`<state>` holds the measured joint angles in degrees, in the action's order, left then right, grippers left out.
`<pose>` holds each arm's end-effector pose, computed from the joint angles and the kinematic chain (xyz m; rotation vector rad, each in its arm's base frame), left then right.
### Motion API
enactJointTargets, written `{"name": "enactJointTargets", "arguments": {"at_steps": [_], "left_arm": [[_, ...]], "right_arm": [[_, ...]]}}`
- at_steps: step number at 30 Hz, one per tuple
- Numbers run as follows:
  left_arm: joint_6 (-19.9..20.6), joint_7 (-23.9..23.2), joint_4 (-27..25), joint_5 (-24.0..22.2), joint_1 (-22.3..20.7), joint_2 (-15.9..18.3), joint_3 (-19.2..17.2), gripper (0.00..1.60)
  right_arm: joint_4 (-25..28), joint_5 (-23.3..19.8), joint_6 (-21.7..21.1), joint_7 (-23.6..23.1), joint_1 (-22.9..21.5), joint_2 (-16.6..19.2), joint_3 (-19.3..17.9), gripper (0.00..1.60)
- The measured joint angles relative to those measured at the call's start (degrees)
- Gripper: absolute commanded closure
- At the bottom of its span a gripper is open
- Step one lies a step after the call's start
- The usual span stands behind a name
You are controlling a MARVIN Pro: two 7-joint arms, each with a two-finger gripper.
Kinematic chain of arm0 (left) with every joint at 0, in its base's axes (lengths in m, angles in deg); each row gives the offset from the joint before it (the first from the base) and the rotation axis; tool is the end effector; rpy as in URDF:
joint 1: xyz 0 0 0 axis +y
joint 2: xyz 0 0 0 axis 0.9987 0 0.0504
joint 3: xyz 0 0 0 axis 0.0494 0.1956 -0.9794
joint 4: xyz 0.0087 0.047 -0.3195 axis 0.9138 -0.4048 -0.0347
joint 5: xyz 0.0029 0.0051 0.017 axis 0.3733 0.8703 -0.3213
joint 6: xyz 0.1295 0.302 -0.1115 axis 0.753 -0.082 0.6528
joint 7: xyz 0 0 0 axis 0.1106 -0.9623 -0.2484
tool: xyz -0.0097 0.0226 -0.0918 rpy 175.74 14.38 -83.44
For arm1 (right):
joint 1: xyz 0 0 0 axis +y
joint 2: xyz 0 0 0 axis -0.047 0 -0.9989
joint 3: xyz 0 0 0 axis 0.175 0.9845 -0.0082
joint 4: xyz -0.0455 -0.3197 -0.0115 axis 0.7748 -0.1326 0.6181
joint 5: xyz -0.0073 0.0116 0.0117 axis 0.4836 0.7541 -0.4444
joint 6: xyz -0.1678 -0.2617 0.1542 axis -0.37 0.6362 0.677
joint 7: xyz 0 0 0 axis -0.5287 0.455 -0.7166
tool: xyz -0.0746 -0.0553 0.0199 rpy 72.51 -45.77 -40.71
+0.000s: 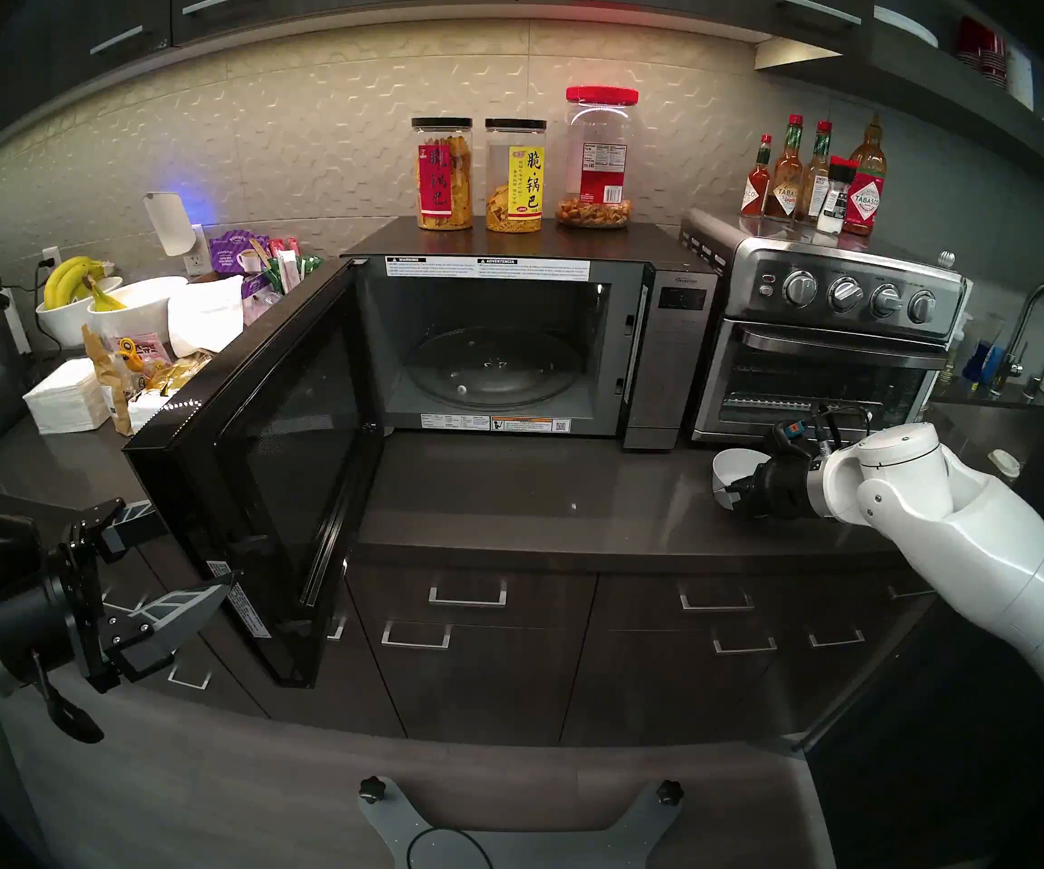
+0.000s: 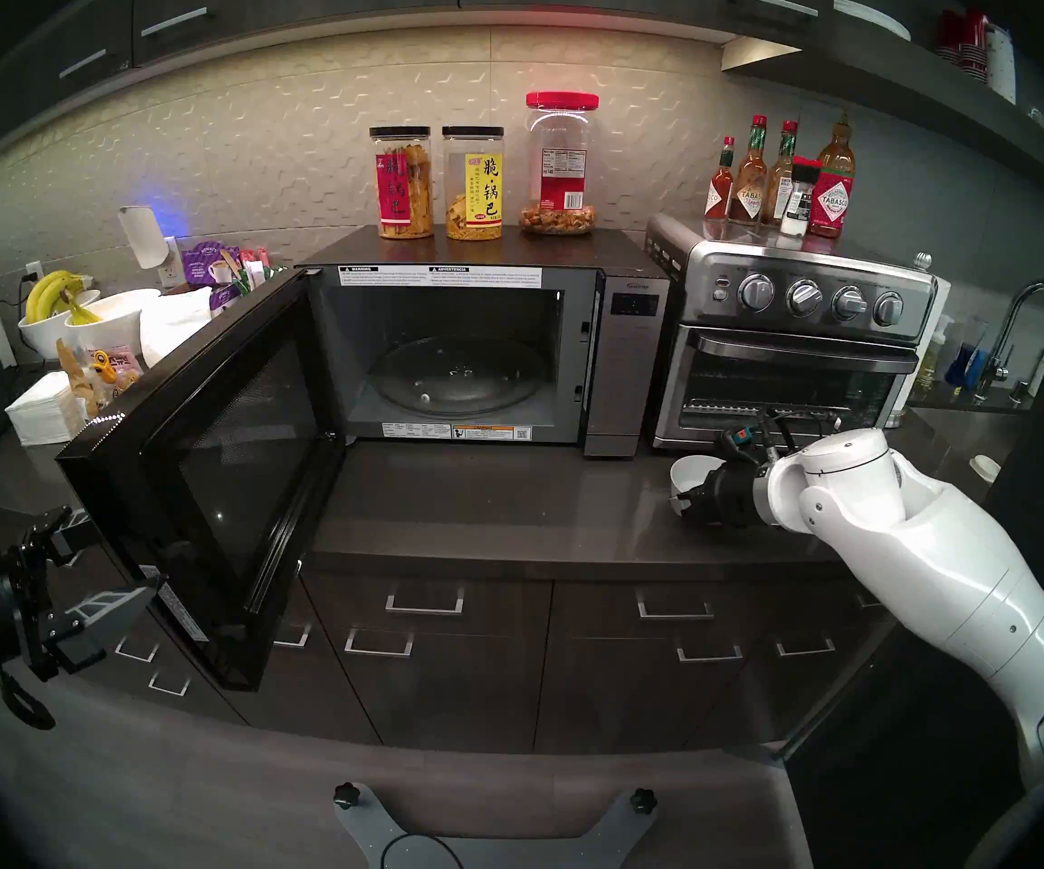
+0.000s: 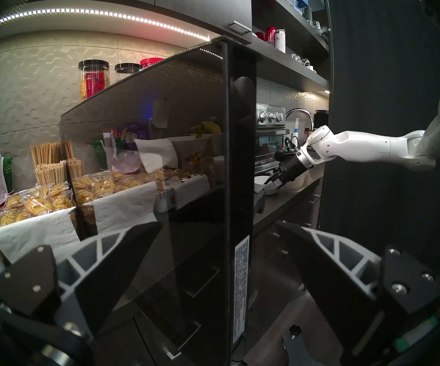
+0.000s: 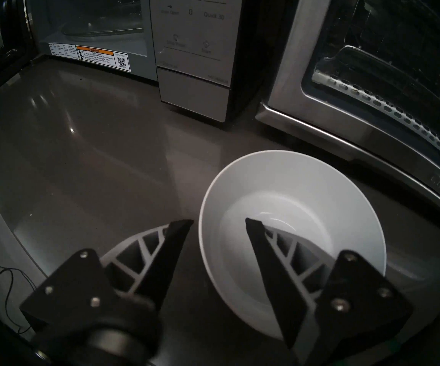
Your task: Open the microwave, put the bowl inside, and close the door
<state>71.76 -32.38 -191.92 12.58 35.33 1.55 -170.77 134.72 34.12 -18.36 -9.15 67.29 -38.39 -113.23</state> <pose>0.1743 0.1877 -0.1322 1.8136 -0.8044 1.7052 0.4659 -0.1423 -0.2040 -2.6974 -0.6894 -1.2687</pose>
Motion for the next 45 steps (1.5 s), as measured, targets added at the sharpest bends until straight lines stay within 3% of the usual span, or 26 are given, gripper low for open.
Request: {"name": "enactJointTargets", "arguments": {"at_steps": [25,27,29,30,45], "left_arm": [[0.0,0.0,0.0,0.0,0.0,0.0,0.0,0.0],[0.0,0.0,0.0,0.0,0.0,0.0,0.0,0.0],[0.0,0.0,0.0,0.0,0.0,0.0,0.0,0.0],[0.0,0.0,0.0,0.0,0.0,0.0,0.0,0.0],[0.0,0.0,0.0,0.0,0.0,0.0,0.0,0.0]], "right_arm": [[0.3,1.6,-0.3,0.8,0.2,-0.6,0.2,1.04],[0.3,1.6,-0.3,0.7,0.2,-0.6,0.2,1.21],[0.4,1.6,-0.3,0.6,0.3,-0.5,0.2,1.54],[0.5,1.6,-0.3,0.6,0.3,-0.4,0.2,1.6],[2.1,2.1,1.1,0.7,1.5,0.9,-0.1,1.6]]}}
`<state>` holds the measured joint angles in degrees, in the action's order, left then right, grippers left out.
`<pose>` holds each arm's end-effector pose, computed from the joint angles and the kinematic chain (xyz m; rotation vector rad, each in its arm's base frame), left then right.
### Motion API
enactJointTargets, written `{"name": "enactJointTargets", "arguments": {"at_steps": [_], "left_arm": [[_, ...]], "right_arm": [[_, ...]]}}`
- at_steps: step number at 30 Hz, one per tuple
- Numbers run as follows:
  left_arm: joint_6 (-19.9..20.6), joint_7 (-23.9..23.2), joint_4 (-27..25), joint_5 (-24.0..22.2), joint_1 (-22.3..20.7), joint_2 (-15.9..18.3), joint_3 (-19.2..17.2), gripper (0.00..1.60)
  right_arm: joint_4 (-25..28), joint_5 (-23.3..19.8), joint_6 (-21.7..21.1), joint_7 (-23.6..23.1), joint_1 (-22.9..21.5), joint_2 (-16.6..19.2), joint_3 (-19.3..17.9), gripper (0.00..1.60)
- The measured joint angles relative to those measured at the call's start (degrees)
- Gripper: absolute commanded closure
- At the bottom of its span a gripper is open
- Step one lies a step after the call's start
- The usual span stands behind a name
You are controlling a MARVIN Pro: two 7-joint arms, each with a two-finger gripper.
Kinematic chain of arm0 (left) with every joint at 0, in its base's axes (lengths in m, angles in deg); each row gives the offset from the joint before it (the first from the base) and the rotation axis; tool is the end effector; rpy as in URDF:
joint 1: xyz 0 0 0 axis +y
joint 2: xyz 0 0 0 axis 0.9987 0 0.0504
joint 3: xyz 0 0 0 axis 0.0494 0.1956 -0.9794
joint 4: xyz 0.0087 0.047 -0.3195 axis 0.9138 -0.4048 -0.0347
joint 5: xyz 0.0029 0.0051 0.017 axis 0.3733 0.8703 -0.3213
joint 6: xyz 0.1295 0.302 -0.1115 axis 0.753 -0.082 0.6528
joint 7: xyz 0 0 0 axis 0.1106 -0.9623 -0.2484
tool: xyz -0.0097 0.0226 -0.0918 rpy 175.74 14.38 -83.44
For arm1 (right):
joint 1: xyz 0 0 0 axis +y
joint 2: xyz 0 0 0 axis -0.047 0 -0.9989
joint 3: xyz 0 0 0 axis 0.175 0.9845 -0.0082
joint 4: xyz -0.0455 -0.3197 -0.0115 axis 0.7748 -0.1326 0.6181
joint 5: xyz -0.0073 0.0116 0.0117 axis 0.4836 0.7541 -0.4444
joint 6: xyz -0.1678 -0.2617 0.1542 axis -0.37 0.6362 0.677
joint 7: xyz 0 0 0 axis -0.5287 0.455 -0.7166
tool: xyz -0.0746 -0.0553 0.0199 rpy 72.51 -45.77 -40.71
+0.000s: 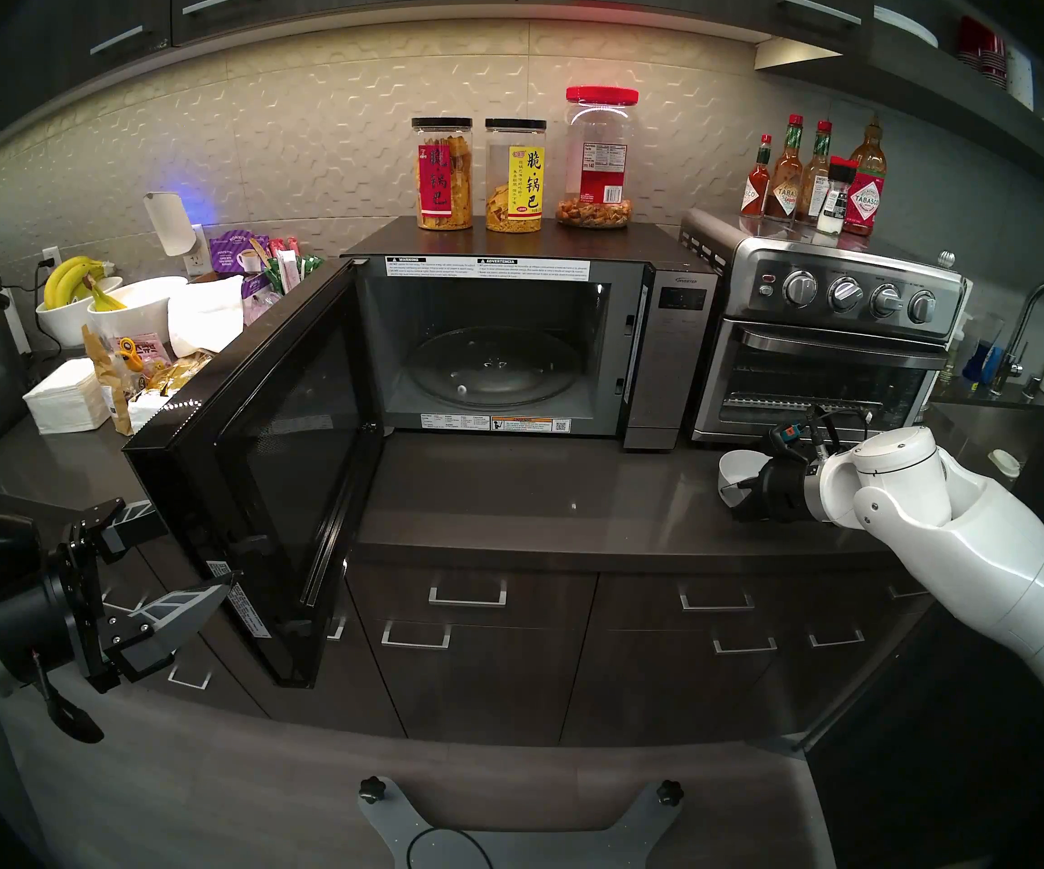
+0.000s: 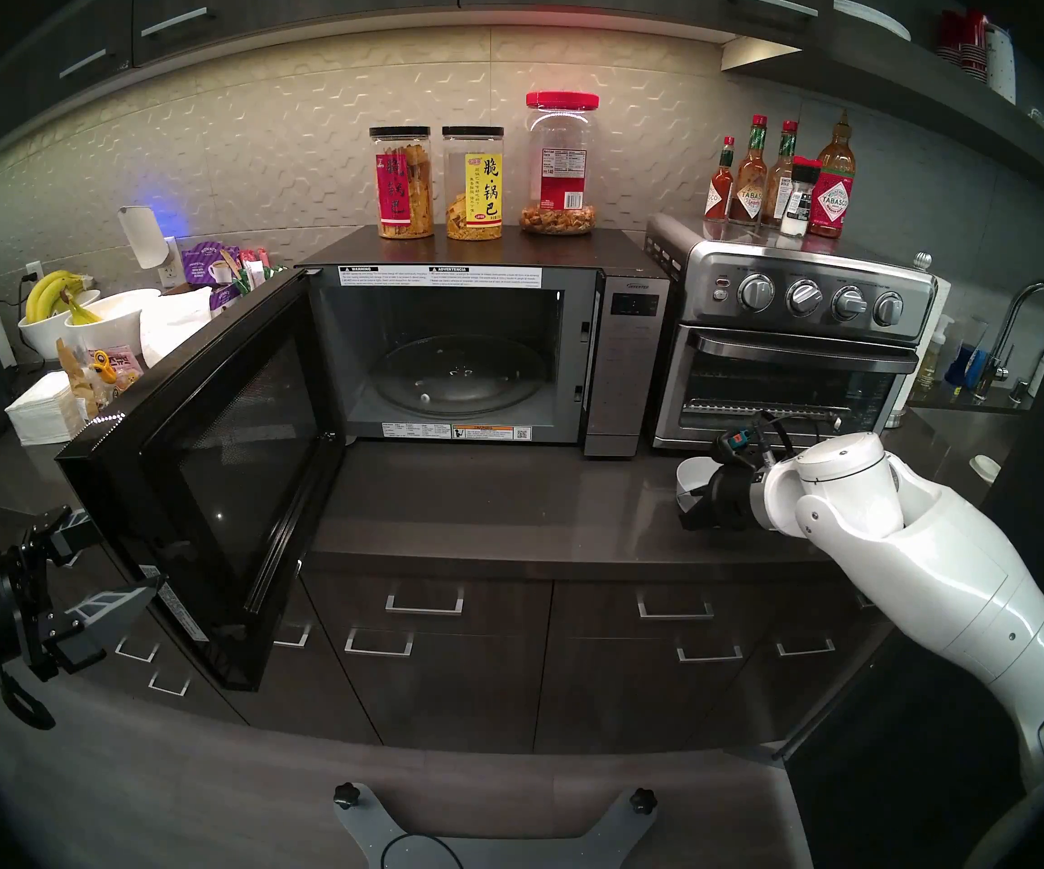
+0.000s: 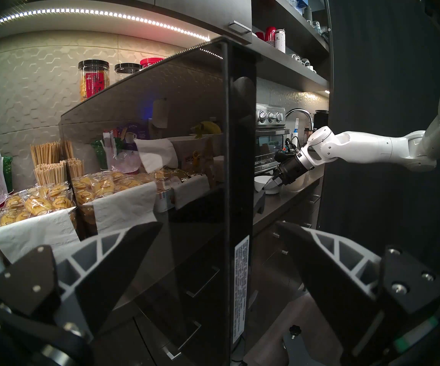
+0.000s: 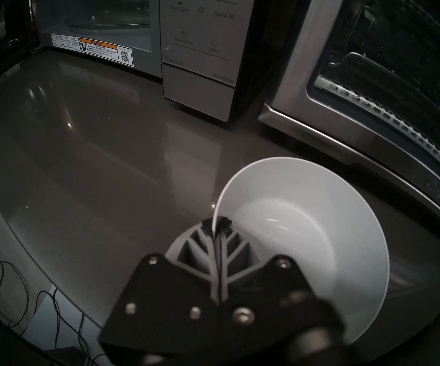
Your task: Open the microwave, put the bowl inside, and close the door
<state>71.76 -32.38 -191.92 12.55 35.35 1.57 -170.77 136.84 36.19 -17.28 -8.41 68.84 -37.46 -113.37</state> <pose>0.1743 0.1877 -0.1322 1.8133 -0.8046 1.7048 0.4585 -0.1374 -0.2048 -2.7049 -0.7529 -1.3022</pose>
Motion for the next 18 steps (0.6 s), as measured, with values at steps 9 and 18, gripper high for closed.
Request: {"name": "enactJointTargets", "arguments": {"at_steps": [9,18], "left_arm": [[0.0,0.0,0.0,0.0,0.0,0.0,0.0,0.0],[0.0,0.0,0.0,0.0,0.0,0.0,0.0,0.0]], "right_arm": [[1.5,1.4,1.5,1.1,1.5,0.9,-0.2,1.6],[2.7,2.6,2.6,1.7,2.5,1.7,-0.4,1.6]]}}
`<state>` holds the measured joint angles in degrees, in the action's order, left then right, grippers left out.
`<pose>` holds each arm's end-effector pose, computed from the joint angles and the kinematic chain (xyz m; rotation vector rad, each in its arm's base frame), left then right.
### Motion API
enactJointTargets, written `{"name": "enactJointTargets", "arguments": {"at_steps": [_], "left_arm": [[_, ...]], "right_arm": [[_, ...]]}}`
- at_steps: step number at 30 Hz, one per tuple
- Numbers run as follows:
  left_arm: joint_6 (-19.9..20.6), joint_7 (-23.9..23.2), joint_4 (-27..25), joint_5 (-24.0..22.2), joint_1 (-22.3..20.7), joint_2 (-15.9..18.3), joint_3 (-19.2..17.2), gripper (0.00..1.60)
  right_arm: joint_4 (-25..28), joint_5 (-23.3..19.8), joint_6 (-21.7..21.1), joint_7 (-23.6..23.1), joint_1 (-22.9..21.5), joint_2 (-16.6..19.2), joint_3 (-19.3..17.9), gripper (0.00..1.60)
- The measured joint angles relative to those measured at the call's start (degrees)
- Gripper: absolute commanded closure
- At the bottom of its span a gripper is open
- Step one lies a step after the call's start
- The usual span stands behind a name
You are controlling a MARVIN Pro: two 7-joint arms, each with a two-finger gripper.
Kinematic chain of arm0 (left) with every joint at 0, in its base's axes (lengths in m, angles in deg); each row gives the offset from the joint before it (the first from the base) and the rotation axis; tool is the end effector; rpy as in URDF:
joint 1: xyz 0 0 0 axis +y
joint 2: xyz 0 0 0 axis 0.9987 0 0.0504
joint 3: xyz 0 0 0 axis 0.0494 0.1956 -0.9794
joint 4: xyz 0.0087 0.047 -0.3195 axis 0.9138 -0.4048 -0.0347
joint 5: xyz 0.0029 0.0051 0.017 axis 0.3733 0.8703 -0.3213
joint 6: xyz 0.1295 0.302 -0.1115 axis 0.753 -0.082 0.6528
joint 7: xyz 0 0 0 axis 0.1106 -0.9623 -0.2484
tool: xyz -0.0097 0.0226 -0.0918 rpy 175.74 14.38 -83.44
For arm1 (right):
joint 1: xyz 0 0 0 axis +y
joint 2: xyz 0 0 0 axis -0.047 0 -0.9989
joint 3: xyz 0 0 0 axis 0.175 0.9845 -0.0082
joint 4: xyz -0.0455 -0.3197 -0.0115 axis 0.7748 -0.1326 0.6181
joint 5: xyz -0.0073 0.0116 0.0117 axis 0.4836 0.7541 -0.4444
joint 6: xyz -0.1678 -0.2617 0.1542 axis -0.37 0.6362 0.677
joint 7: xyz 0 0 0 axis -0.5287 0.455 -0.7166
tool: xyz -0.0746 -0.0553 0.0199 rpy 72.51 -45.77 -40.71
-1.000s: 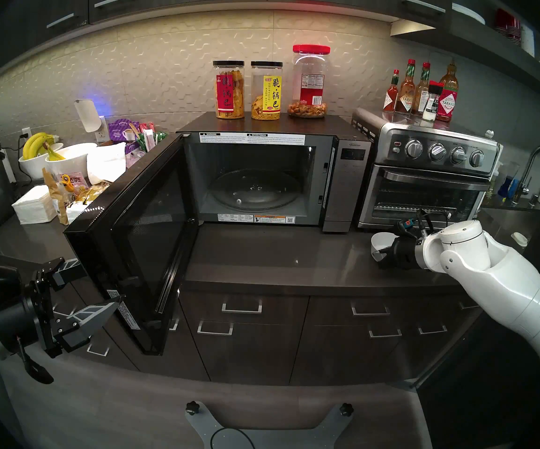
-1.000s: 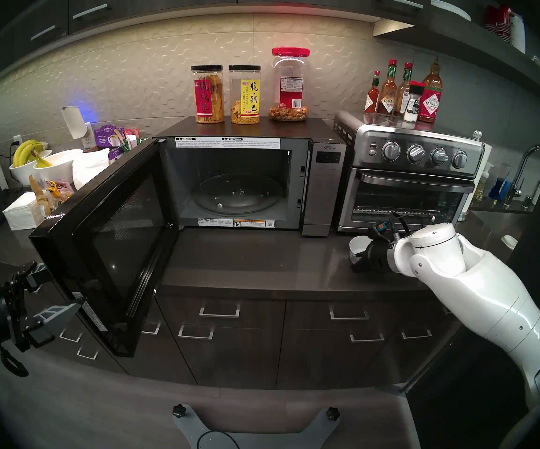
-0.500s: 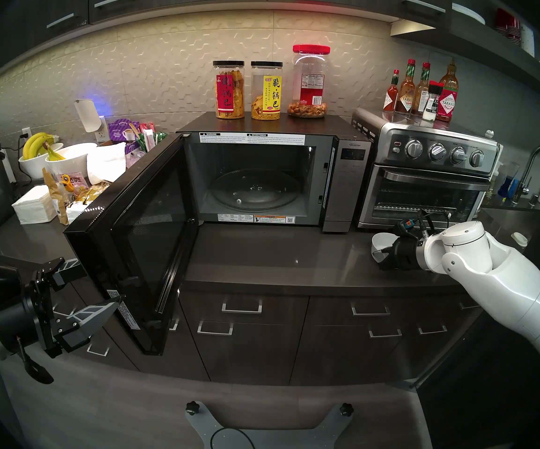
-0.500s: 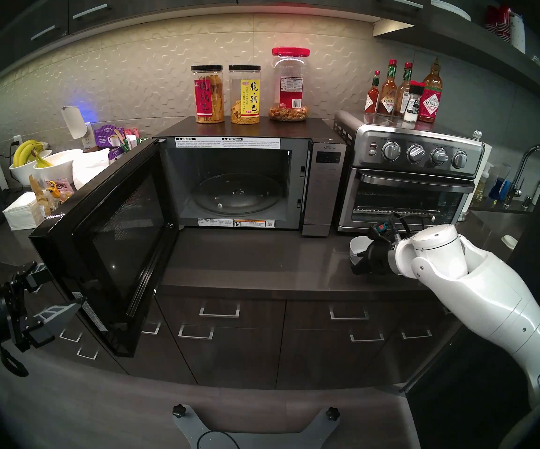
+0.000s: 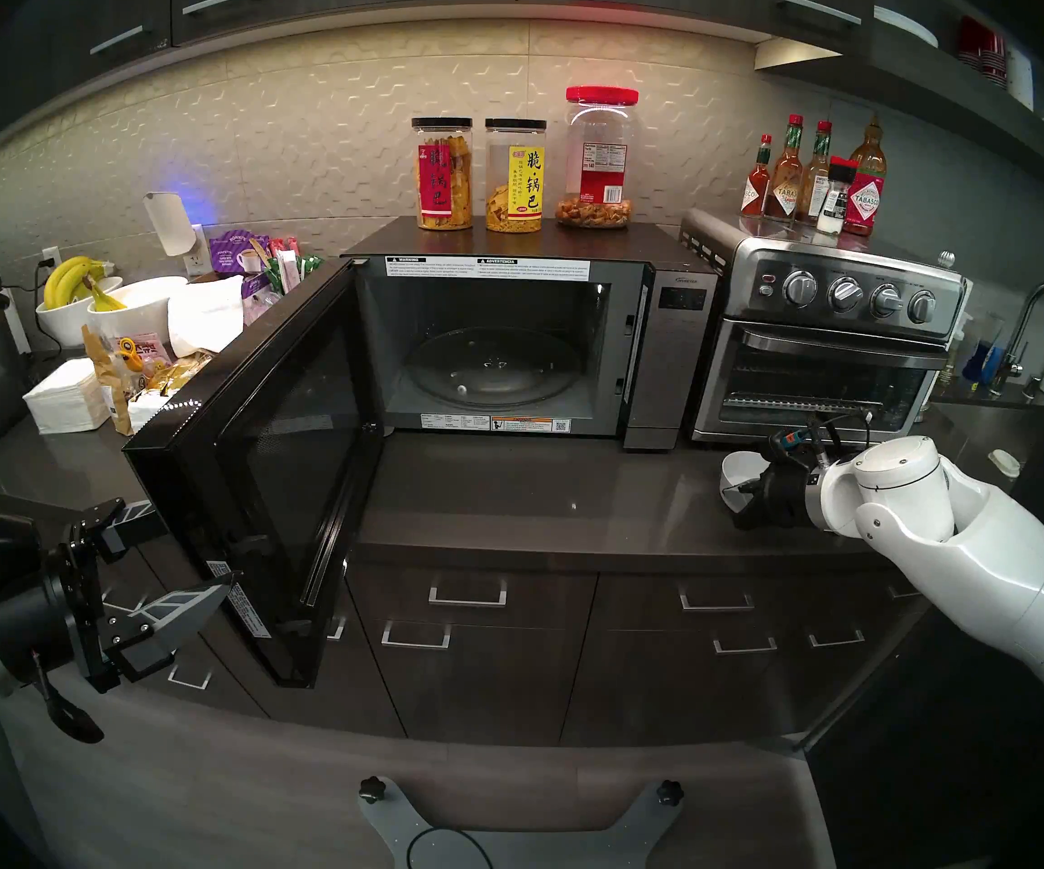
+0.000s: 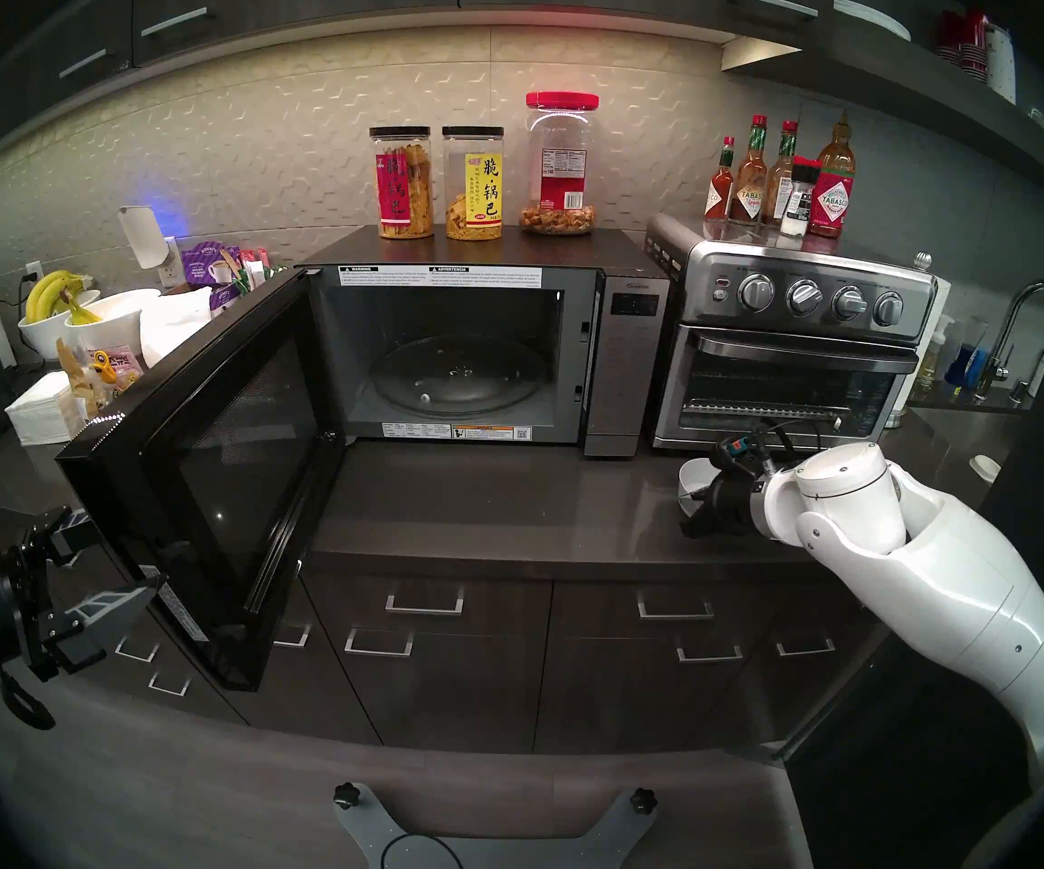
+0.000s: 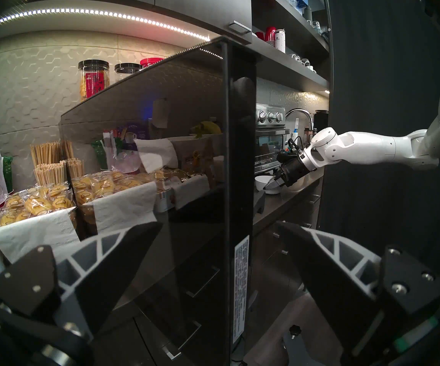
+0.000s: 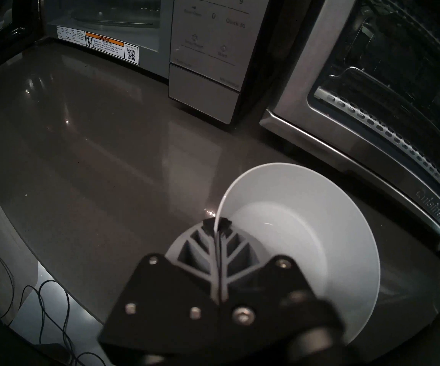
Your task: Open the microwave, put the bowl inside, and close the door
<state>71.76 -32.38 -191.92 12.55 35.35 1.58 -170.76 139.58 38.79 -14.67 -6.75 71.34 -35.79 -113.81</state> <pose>0.1744 0.1876 -0.1322 1.8132 -0.8048 1.7046 0.4488 -0.1339 -0.2049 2.6950 0.8285 1.3688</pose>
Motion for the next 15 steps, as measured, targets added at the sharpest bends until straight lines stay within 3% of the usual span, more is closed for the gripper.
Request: {"name": "enactJointTargets", "arguments": {"at_steps": [15], "left_arm": [[0.0,0.0,0.0,0.0,0.0,0.0,0.0,0.0]], "right_arm": [[1.2,2.9,2.5,-0.3,0.5,1.2,0.5,1.6]]}}
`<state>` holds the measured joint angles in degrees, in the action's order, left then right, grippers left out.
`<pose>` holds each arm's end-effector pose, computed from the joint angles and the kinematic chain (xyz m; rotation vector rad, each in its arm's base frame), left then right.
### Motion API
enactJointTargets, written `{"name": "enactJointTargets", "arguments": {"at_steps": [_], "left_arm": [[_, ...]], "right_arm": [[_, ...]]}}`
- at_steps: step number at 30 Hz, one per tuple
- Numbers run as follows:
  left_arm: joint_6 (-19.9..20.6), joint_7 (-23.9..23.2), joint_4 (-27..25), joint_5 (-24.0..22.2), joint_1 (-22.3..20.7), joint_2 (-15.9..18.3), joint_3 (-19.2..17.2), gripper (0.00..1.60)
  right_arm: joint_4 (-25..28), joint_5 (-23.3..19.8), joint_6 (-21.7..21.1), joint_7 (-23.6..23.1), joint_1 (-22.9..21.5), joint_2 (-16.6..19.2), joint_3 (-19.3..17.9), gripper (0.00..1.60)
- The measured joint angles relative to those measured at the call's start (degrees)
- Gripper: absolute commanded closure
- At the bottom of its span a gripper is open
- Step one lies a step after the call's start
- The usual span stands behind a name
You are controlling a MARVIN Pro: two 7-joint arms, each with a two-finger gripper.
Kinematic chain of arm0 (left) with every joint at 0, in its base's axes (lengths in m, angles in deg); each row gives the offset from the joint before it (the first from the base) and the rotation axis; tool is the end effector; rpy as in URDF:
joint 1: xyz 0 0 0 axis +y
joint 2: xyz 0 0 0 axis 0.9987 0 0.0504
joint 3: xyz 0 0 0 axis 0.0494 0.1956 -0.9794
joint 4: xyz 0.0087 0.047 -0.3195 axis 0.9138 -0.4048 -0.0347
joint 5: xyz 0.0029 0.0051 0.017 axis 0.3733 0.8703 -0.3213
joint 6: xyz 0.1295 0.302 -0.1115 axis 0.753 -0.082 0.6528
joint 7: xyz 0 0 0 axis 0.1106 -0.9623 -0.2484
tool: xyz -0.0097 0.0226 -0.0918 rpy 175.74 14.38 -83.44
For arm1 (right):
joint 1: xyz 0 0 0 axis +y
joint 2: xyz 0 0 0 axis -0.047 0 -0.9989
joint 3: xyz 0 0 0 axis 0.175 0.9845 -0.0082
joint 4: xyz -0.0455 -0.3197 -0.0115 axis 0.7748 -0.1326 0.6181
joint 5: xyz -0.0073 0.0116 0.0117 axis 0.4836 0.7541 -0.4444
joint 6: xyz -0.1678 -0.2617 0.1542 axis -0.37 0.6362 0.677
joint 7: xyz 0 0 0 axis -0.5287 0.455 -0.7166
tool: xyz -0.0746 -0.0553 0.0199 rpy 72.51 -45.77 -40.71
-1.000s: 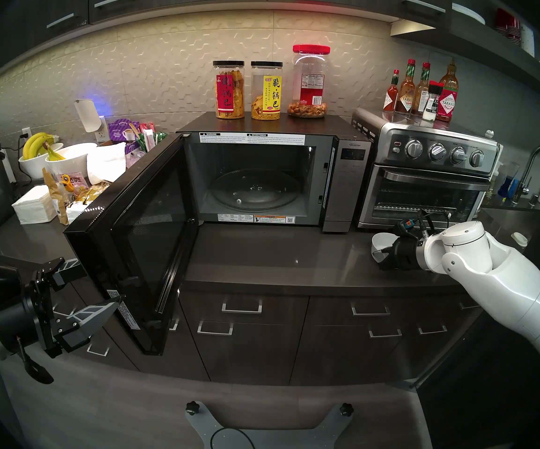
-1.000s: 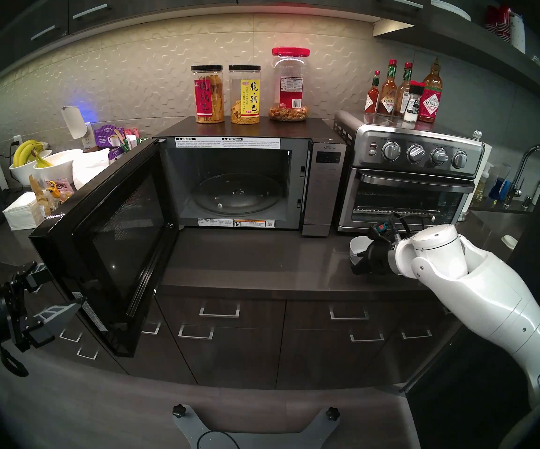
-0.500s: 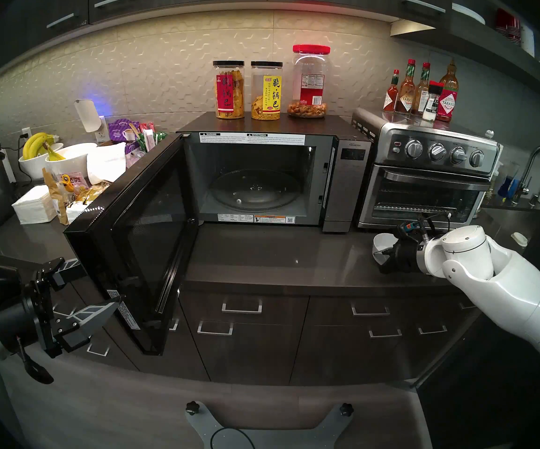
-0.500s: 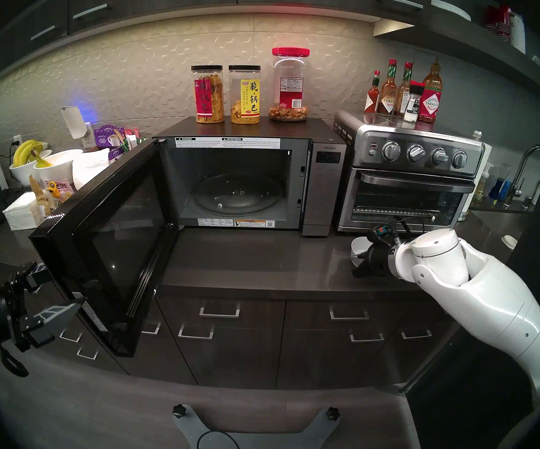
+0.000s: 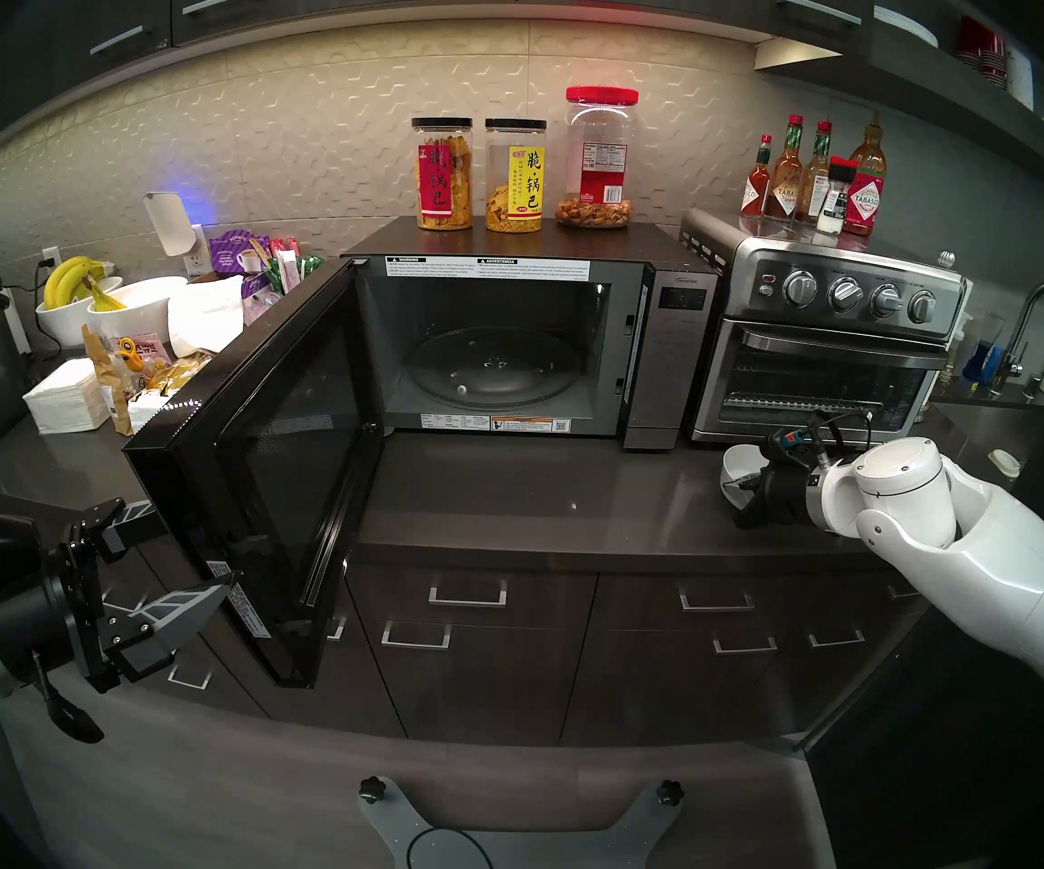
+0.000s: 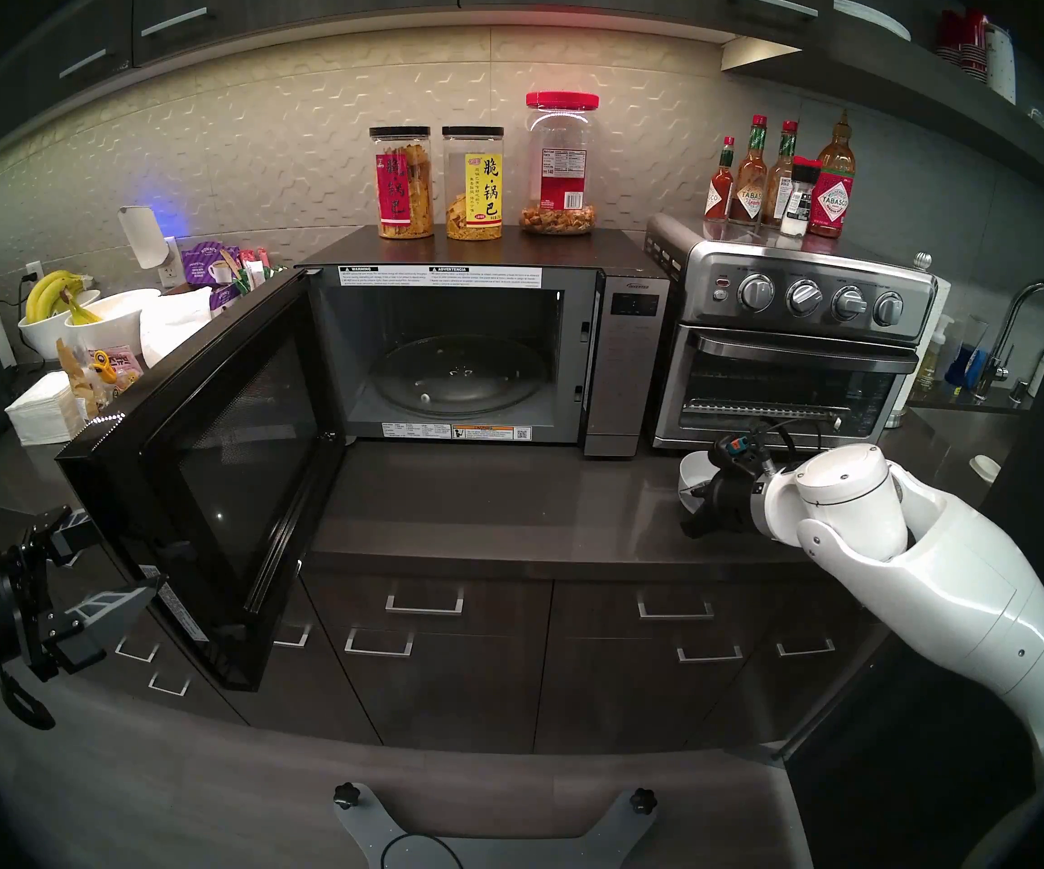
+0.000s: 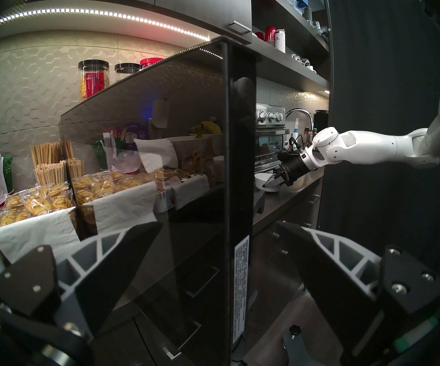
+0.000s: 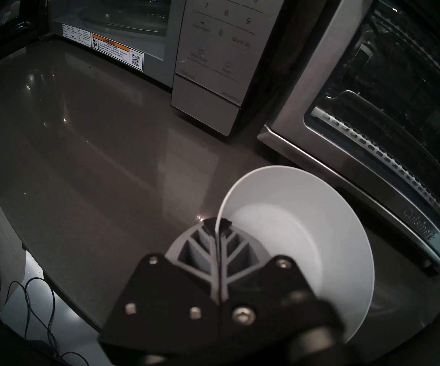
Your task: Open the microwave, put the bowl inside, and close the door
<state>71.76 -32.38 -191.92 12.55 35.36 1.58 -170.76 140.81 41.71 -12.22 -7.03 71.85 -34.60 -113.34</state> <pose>0.1743 0.1876 -0.1322 1.8133 -0.8048 1.7045 0.4455 -0.1315 -0.2020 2.6171 0.8934 1.4001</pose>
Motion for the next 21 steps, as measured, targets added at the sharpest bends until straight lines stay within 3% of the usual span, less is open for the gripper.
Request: {"name": "enactJointTargets", "arguments": {"at_steps": [21], "left_arm": [[0.0,0.0,0.0,0.0,0.0,0.0,0.0,0.0]], "right_arm": [[2.4,3.0,1.3,-6.1,-0.5,2.0,0.4,1.6]]}}
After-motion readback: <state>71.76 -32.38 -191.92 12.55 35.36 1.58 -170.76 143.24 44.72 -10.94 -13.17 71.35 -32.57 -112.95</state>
